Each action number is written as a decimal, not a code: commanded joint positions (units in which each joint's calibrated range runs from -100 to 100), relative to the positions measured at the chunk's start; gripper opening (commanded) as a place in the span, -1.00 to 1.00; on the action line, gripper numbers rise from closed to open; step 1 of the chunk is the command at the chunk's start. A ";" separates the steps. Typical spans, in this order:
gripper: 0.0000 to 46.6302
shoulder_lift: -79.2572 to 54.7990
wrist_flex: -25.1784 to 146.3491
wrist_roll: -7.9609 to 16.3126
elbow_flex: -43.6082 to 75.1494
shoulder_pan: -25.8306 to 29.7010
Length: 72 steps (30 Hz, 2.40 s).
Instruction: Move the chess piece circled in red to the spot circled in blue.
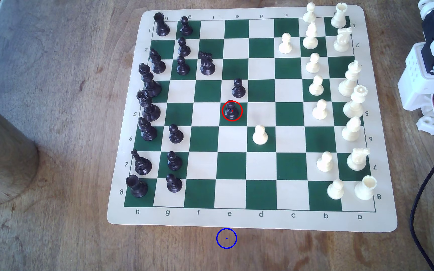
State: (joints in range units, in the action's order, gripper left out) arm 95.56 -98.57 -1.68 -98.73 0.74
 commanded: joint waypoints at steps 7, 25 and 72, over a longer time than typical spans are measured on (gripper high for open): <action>-0.99 0.20 39.76 -0.15 8.98 0.79; -0.99 -0.40 136.89 2.49 46.42 1.80; -0.50 -102.44 166.38 37.80 105.53 2.98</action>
State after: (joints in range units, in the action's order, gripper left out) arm -5.40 67.89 36.95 0.14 3.61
